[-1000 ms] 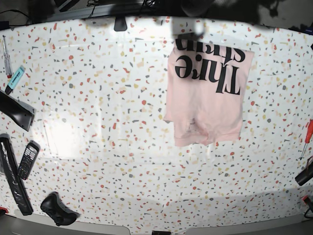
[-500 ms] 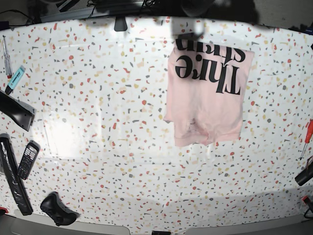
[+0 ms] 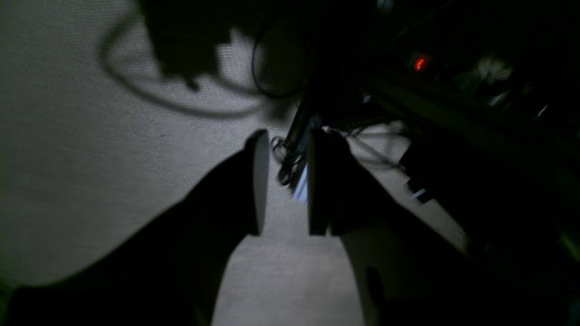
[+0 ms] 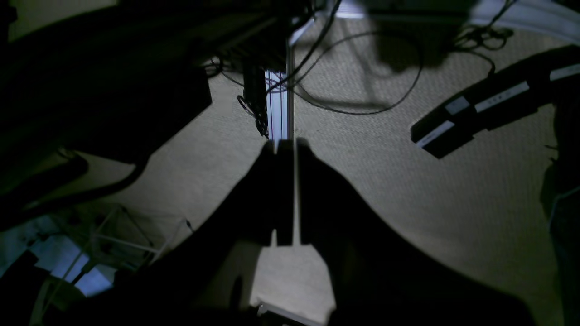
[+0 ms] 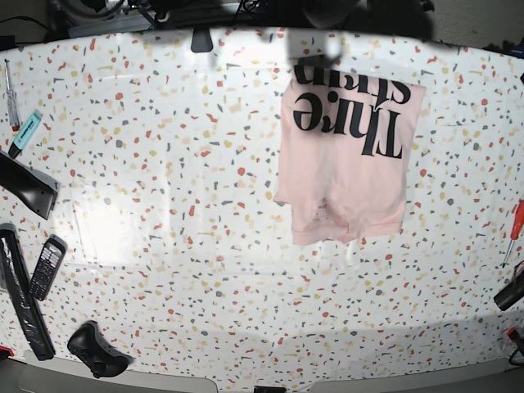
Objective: Fold the T-shirt properly
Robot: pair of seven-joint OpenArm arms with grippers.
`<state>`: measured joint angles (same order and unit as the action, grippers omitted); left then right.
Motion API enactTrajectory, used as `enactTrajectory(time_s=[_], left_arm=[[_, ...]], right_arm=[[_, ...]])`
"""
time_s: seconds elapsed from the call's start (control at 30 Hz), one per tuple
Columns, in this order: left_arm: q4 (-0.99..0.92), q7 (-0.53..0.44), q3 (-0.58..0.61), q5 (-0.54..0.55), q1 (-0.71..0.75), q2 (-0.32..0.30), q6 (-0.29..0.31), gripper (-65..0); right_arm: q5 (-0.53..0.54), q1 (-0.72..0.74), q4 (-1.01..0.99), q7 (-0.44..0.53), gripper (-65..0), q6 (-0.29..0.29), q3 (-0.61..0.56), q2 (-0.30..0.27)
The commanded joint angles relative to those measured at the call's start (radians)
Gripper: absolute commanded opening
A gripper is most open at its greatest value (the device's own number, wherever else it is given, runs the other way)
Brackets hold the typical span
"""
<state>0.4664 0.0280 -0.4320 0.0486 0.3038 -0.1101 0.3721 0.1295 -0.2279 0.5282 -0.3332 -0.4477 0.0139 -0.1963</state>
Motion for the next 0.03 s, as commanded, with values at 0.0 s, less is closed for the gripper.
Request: enactTrajectory(time_s=[0.0], left_arm=[[0.003, -0.012, 0.021, 0.004, 0.006, -0.004, -0.012, -50.8]], right_arm=[[0.005, -0.002, 0.003, 0.002, -65.0, -0.003, 0.002, -0.008]])
